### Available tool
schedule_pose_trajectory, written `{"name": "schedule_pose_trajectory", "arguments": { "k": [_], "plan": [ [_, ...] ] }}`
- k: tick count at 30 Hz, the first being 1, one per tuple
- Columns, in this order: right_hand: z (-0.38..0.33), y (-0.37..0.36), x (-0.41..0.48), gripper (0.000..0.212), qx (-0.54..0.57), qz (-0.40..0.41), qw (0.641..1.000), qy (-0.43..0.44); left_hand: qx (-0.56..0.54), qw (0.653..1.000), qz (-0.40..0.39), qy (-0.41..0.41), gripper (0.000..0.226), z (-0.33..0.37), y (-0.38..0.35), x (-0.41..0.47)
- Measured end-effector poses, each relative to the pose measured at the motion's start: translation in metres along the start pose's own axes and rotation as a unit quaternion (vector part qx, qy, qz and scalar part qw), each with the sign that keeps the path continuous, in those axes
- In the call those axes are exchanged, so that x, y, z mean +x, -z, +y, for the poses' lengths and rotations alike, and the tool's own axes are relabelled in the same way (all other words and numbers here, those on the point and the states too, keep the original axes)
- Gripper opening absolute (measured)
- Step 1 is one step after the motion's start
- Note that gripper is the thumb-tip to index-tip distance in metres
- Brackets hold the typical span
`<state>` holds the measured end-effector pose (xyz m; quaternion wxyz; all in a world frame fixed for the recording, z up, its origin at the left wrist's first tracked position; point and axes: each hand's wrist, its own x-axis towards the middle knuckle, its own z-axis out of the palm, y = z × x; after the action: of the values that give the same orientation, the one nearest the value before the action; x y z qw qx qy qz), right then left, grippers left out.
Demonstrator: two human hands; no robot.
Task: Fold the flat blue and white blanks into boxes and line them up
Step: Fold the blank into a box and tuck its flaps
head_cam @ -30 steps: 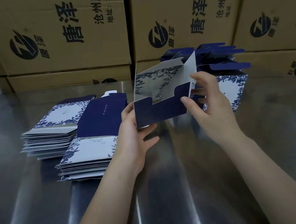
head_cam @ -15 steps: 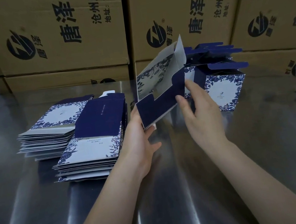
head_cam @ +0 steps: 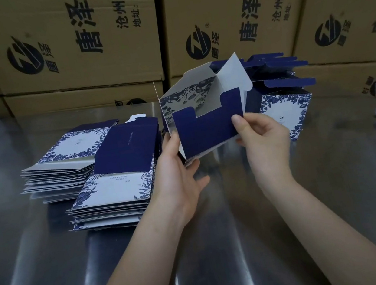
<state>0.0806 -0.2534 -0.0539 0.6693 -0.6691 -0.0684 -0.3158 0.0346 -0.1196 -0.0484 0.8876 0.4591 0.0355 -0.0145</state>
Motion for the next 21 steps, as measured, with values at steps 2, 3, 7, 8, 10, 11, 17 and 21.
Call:
{"name": "schedule_pose_trajectory", "arguments": {
  "k": [2, 3, 7, 8, 10, 11, 17, 21],
  "plan": [
    [-0.001, 0.000, -0.001, 0.034, -0.007, 0.019, 1.000, 0.000, 0.018, 1.000, 0.012, -0.011, 0.046, -0.004, -0.002, 0.001],
    [-0.002, 0.000, -0.002, 0.034, -0.011, 0.029, 1.000, -0.003, 0.036, 0.999, 0.021, -0.020, 0.050, -0.006, -0.003, 0.001],
    [-0.001, -0.001, -0.002, 0.021, -0.035, 0.058, 0.998, -0.013, 0.177, 0.978, 0.045, -0.105, 0.055, -0.018, -0.003, 0.005],
    [-0.001, -0.001, -0.003, 0.016, -0.047, 0.061, 0.997, -0.006, 0.204, 0.969, 0.044, -0.132, 0.057, -0.020, -0.002, 0.006],
    [-0.001, -0.002, -0.005, 0.007, -0.075, 0.063, 0.995, 0.016, 0.230, 0.955, 0.053, -0.180, 0.058, -0.022, 0.002, 0.008],
    [-0.001, -0.003, -0.006, 0.002, -0.088, 0.061, 0.994, 0.027, 0.238, 0.949, 0.064, -0.199, 0.052, -0.023, 0.004, 0.008],
    [0.000, -0.007, -0.015, 0.021, -0.170, 0.058, 0.971, 0.161, 0.295, 0.907, 0.135, -0.268, 0.048, -0.023, 0.013, 0.009],
    [0.000, -0.005, -0.015, 0.025, -0.243, 0.053, 0.942, 0.224, 0.331, 0.886, 0.156, -0.286, 0.049, -0.023, 0.016, 0.012]
  ]
}}
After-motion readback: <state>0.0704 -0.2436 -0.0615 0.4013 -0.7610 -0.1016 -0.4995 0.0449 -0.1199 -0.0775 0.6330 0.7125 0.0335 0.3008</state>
